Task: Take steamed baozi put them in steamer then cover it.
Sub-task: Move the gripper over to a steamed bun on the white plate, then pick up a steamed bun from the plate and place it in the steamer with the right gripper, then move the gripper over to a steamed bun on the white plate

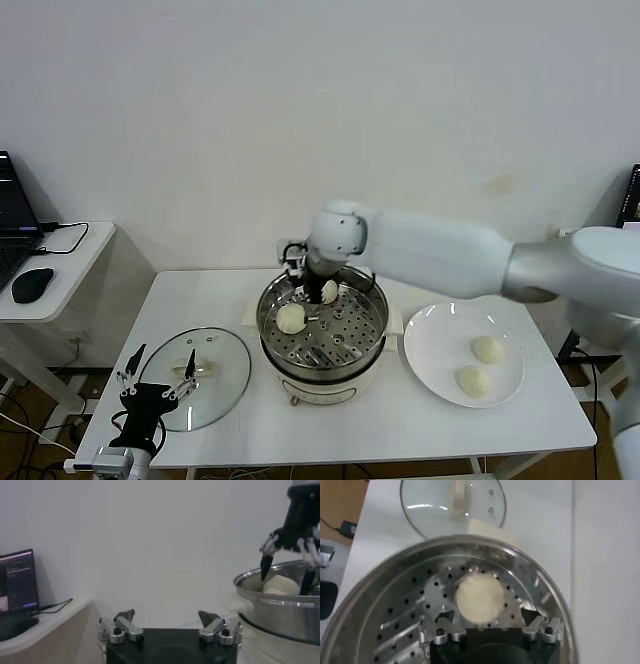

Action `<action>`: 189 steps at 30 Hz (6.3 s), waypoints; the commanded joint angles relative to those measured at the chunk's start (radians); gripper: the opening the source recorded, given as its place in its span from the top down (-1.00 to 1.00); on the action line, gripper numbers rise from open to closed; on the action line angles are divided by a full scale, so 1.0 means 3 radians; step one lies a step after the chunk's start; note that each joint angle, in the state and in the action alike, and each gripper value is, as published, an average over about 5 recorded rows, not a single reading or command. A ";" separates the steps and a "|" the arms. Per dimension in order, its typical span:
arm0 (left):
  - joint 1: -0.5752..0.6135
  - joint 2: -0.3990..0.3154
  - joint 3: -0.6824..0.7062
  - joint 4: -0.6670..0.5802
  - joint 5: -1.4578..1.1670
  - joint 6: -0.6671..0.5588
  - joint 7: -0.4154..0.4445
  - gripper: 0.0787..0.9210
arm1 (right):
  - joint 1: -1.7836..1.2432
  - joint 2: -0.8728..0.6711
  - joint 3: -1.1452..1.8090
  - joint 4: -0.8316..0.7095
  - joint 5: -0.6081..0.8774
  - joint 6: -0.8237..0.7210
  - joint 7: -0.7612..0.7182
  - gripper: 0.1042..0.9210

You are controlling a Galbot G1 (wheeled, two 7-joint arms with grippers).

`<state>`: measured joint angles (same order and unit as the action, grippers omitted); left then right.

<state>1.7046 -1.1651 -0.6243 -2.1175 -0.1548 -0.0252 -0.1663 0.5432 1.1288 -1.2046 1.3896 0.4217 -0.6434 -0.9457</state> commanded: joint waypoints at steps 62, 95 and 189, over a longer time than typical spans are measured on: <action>0.0129 -0.0035 -0.0017 0.0080 0.0085 -0.0003 0.0006 -0.77 | -0.2611 -0.1759 0.1800 0.0100 -0.2198 0.1322 -0.0417 -0.60; 0.0101 -0.0040 0.0002 0.0021 0.0073 0.0012 0.0005 -0.77 | -0.1699 -0.2248 0.1517 0.0451 -0.1688 0.1231 -0.0807 0.05; -0.0036 -0.0042 -0.0055 0.0031 0.0014 0.0038 0.0014 -0.77 | 0.0209 -0.1715 0.0352 0.0890 -0.0953 0.1447 -0.0868 -0.76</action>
<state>1.6939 -1.1864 -0.6413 -2.1078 -0.1505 -0.0142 -0.1627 0.6103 0.8731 -1.1488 1.6150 0.0717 -0.0419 -1.1824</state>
